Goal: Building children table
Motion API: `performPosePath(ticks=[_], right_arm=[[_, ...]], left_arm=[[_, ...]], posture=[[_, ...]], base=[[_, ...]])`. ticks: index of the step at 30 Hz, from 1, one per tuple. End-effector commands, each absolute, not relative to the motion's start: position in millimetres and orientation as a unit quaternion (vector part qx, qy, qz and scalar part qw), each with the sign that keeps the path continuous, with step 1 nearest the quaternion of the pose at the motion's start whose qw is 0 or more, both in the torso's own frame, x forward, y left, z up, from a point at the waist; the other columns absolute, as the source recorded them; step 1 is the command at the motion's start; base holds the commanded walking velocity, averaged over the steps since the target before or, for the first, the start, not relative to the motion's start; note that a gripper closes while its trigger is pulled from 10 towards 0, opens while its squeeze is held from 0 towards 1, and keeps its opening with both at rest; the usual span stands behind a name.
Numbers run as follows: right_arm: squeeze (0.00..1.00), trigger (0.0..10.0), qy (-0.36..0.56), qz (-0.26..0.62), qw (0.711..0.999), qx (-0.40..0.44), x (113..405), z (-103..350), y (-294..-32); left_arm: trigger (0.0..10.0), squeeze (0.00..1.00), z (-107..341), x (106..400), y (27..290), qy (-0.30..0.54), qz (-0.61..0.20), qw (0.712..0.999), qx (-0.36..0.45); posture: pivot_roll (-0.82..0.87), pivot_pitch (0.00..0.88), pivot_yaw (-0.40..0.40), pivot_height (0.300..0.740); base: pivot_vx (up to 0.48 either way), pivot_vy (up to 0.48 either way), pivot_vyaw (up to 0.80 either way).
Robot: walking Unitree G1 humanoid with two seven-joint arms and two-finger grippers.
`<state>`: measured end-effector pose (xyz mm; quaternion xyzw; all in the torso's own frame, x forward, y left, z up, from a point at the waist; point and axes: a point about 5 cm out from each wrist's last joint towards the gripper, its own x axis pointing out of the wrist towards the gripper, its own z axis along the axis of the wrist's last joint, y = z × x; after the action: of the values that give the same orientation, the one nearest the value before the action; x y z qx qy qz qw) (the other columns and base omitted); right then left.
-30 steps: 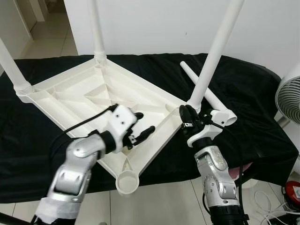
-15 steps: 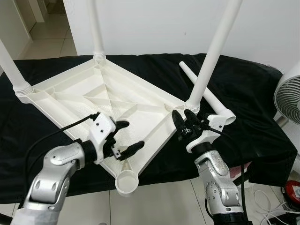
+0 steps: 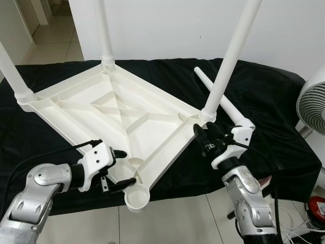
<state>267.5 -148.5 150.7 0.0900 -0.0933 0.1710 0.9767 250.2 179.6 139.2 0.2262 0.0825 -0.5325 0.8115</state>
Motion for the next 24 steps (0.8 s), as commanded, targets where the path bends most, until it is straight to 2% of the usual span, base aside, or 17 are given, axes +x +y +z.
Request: performPosePath(ticks=[1,18,24], right_arm=[[0.0,10.0,-0.091,0.175,0.977,0.084,266,152,-149],[0.0,10.0,-0.096,0.174,0.976,0.087,265,156,-147],[0.0,10.0,-0.094,0.167,0.978,0.083,261,156,-152]], left_arm=[[10.0,0.0,138,252,179,0.086,-0.536,0.805,0.239],[10.0,0.0,136,292,179,0.07,-0.518,0.805,0.281],[10.0,0.0,128,301,187,0.089,-0.536,0.773,0.327]], posture=[[-0.06,0.008,-0.021,0.74],[-0.1,0.008,-0.013,0.74],[-0.11,0.013,0.001,0.74]], base=[[0.0,0.0,0.0],[0.0,0.0,0.0],[0.0,0.0,0.0]])
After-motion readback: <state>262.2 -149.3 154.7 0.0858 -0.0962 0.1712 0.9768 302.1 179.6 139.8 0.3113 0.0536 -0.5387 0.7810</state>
